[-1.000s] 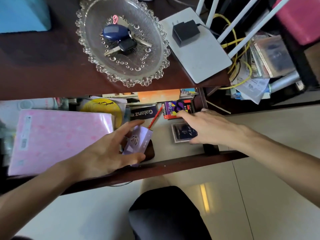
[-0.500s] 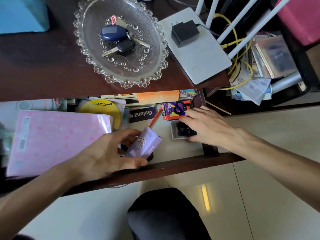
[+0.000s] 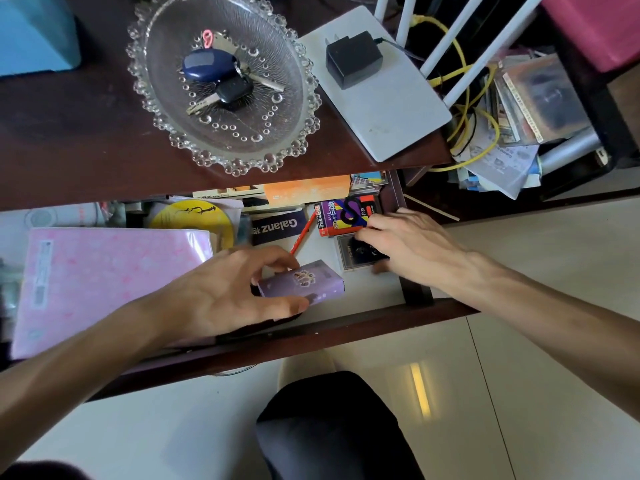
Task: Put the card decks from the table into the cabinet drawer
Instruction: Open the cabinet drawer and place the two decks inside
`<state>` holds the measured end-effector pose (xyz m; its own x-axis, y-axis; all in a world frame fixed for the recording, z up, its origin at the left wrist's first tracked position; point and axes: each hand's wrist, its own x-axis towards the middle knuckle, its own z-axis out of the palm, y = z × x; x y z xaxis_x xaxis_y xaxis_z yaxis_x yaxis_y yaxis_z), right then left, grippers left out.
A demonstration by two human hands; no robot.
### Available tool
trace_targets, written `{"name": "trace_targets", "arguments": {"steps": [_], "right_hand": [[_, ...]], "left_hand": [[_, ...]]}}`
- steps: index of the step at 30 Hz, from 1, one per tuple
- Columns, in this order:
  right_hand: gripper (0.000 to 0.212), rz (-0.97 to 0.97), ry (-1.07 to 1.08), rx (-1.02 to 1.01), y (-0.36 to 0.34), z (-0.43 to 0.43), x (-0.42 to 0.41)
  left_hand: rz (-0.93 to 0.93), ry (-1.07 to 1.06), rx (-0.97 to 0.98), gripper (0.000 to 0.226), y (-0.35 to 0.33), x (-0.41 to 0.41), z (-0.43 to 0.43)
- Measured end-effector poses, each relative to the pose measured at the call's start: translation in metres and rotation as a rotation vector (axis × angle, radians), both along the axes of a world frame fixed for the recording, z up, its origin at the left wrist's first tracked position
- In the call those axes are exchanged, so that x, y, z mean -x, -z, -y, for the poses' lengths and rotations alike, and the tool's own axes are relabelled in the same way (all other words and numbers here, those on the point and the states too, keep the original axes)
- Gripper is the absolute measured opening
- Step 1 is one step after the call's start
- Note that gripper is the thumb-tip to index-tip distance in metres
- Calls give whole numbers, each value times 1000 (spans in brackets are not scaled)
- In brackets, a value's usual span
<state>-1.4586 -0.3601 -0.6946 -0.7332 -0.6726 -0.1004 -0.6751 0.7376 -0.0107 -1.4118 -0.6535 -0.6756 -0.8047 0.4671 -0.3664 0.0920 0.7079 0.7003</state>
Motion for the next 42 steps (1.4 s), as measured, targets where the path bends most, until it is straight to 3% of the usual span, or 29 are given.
{"name": "trace_targets", "arguments": {"steps": [10, 16, 20, 26, 33, 37, 42], "right_hand": [[73, 122, 96, 29, 5, 0, 6], [31, 62, 136, 117, 10, 1, 5], [24, 73, 144, 129, 13, 3, 5], [22, 72, 153, 128, 15, 3, 6], [31, 72, 156, 117, 13, 3, 7], [31, 70, 146, 121, 13, 3, 7], [29, 70, 152, 120, 12, 4, 8]], "left_hand": [[54, 217, 191, 55, 8, 19, -55], [56, 342, 170, 43, 15, 12, -63], [72, 329, 132, 45, 23, 9, -60], [58, 221, 149, 35, 38, 10, -61], [105, 155, 133, 42, 36, 7, -64], [250, -55, 98, 52, 27, 6, -65], [577, -329, -63, 73, 19, 12, -73]]}}
